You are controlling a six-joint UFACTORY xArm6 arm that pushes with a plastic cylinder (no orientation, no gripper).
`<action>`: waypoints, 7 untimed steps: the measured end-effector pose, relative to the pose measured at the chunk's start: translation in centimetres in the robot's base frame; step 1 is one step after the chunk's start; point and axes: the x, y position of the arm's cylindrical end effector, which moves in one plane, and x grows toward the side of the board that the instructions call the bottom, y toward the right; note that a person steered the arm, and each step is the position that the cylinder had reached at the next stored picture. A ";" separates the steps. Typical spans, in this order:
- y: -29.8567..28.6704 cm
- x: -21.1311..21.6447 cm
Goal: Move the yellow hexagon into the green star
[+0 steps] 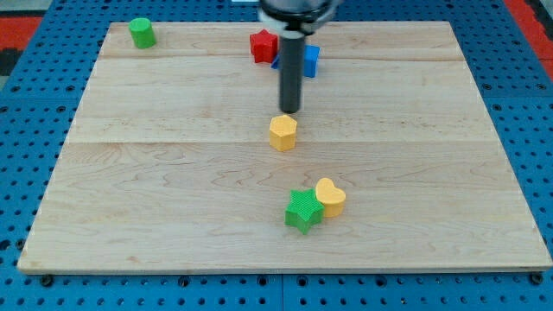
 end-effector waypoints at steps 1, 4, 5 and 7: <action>-1.9 6.0; 0.2 4.0; 1.6 4.0; 3.7 11.3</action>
